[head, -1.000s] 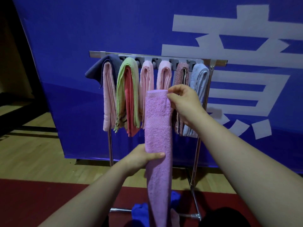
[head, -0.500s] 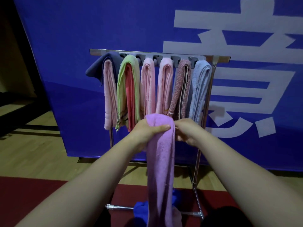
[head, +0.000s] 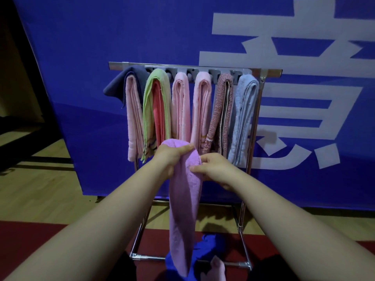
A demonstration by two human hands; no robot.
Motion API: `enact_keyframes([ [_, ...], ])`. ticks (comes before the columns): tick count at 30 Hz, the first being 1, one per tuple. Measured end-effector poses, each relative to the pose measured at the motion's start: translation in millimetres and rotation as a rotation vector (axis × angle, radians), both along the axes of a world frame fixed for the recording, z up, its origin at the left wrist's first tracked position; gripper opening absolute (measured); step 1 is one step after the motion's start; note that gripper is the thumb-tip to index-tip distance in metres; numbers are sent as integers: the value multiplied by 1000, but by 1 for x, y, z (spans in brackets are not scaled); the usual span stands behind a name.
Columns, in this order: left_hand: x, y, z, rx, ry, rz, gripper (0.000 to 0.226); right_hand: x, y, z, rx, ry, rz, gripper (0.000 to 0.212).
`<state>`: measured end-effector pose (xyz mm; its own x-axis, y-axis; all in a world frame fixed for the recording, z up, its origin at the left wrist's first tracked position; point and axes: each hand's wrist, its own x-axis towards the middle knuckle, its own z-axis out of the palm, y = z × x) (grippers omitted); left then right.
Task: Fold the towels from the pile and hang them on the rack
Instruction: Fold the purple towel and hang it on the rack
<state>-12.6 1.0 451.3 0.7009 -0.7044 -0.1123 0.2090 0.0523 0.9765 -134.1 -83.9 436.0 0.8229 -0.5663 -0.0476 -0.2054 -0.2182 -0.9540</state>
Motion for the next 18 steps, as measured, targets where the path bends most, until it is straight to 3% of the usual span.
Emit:
enact_keyframes([
  [2,0,2,4,57,-11,-59,13,1,1,1,-22,-2,-36,14],
  [5,5,5,7,89,-35,-103,13,3,3,6,50,-28,-63,17],
  [10,13,11,-2,229,-98,-131,55,6,5,11,338,-169,-247,23],
  [13,12,15,-12,269,-273,-156,75,11,3,12,504,-221,-369,24],
  [18,-8,22,-28,347,-574,-121,62,12,10,21,624,-253,-476,28],
])
